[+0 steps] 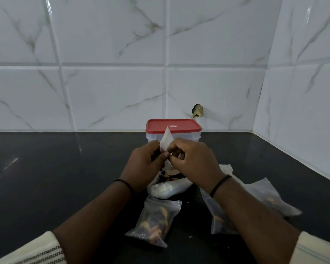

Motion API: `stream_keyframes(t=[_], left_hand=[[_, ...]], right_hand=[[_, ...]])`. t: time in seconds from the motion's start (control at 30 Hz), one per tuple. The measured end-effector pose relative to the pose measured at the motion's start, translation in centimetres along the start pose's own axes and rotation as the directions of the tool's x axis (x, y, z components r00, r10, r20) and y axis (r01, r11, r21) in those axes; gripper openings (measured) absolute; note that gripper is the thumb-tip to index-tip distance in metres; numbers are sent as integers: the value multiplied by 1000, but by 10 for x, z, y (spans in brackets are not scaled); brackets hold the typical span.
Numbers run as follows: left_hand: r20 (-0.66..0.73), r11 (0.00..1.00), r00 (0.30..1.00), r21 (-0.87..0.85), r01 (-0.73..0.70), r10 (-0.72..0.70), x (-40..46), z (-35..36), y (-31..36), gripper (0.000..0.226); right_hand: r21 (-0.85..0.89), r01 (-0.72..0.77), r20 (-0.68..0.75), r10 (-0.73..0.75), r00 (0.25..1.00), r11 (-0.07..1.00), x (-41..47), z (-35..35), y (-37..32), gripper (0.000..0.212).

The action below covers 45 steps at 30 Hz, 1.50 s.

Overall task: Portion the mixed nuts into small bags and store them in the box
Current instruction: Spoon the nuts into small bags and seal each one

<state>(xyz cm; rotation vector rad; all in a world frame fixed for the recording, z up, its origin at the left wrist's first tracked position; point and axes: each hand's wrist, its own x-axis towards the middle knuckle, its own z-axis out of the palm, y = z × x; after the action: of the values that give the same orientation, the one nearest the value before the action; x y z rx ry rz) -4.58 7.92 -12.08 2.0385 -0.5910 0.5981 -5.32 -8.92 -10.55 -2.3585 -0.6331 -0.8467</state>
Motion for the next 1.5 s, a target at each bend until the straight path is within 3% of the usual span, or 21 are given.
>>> stream_keyframes(t=[0.17,0.37,0.47,0.57,0.73,0.93,1.03,1.1,1.2,1.27,1.37,1.5], left_hand=[[-57,995,998,100,-12,17,0,2,2,26],[-51,997,999,82,-2,6,-3,6,6,27],[-130,972,991,232,44,-13,-2,3,7,31],[-178,907,983,406,111,-41,-1,0,12,32],[-139,890,990,448,89,-29,-1,3,19,36],[-198,797,977,575,185,-84,1,1,22,30],[-154,827,988,551,114,-34,0,3,20,28],[-114,876,993,482,37,21,-1,3,18,27],[-97,900,978,416,-131,187,0,-1,14,52],[-58,867,972,465,-177,229,1,-2,12,69],[0,813,965,539,-222,263,2,-3,11,88],[2,794,952,551,-257,306,5,-4,8,70]], right_hand=[[-57,-49,-87,43,995,997,0,-1,1,5],[-100,23,40,-19,999,995,0,-2,-4,10],[-172,-8,-48,0,999,985,0,-2,-2,2],[-245,-45,-162,5,987,969,1,0,-3,6],[-267,-2,-87,-22,996,964,-1,3,-12,20],[-334,-128,-173,73,982,934,1,-3,-7,4],[-360,-171,-200,103,974,917,1,-1,-7,4],[-328,-205,-205,142,968,922,1,-4,-5,5],[-201,-256,-229,209,951,946,1,-11,1,9],[-36,-294,-228,279,933,955,2,-10,2,9],[284,-342,-74,376,924,896,5,-7,0,8],[399,-326,59,331,942,857,4,-7,-5,8]])
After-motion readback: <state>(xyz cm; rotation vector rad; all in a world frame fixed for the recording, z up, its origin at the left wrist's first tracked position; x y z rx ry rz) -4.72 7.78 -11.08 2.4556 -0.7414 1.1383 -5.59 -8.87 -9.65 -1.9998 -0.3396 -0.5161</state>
